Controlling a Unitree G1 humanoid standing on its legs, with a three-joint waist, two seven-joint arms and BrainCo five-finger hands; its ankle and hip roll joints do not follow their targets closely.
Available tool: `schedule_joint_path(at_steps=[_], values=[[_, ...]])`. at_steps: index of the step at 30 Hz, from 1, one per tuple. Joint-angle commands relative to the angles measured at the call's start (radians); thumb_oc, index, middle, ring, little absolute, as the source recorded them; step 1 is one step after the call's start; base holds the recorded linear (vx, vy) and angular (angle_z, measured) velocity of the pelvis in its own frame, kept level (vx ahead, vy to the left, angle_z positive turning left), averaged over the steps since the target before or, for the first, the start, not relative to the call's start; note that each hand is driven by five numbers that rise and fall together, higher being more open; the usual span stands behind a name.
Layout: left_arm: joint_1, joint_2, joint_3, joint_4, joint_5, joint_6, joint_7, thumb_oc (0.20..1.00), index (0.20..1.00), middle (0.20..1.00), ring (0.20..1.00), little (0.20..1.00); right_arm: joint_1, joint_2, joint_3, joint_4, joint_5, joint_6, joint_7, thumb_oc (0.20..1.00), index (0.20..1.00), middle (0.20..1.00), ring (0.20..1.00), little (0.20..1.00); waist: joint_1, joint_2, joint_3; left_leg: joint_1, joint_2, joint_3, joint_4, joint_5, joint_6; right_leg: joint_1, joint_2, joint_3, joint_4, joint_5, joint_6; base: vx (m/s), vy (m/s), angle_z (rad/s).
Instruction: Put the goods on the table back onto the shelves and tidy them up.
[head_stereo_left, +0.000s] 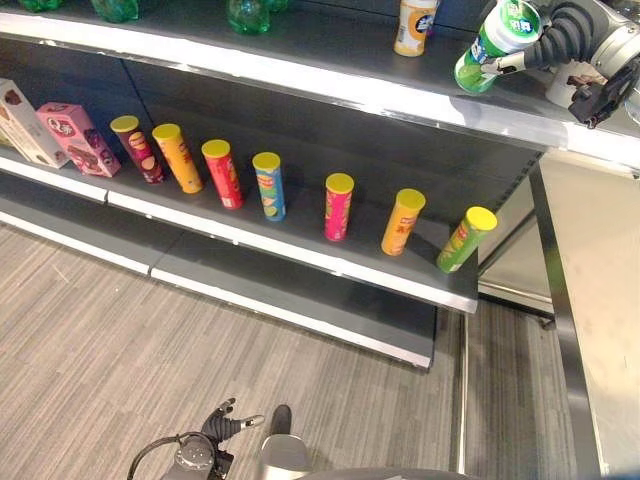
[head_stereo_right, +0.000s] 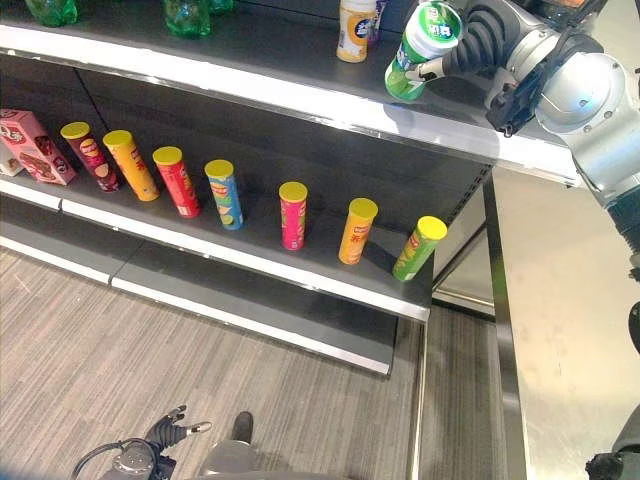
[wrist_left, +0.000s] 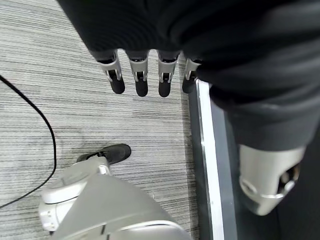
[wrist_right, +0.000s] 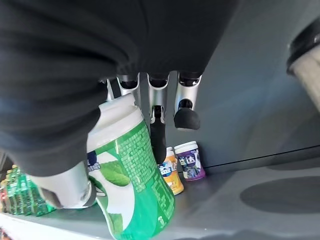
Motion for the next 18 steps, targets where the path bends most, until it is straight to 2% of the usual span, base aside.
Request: schedule_joint_path(at_steps=[1, 10, 18], values=[[-0.036, 0.043, -0.067, 0.008, -0.054, -0.018, 0.013, 1.000, 1.000, 1.000, 1.000, 1.000, -0.124, 0.028, 0.064, 0.097, -0.018, 0.009, -0.046, 0.200, 0.200, 0.200, 0.200, 0.200, 0.039, 0.011, -0.072, 0.108, 0.001, 0.108, 0.040, -0.167, -0.048, -0.150, 0.060, 0.044, 0.115, -0.045, 0.031, 0.03, -0.026, 0.17], [-0.034, 0.032, -0.090, 0.014, -0.060, -0.017, 0.014, 1.000, 1.000, 1.000, 1.000, 1.000, -0.147, 0.105, 0.072, 0.236, -0.061, 0.027, -0.049, 0.200, 0.200, 0.200, 0.200, 0.200, 0.058, 0.008, -0.073, 0.107, 0.002, 0.096, 0.034, -0.162, -0.051, -0.134, 0.061, 0.018, 0.104, -0.047, 0.032, 0.01, -0.016, 0.08], [-0.043, 0.023, -0.102, 0.014, -0.072, -0.016, 0.017, 1.000, 1.000, 1.000, 1.000, 1.000, -0.146, 0.138, 0.064, 0.305, -0.081, 0.040, -0.051, 0.200, 0.200, 0.200, 0.200, 0.200, 0.070, -0.002, -0.071, 0.108, 0.004, 0.089, 0.031, -0.163, -0.052, -0.122, 0.066, 0.004, 0.100, -0.051, 0.031, 0.00, -0.003, 0.01]])
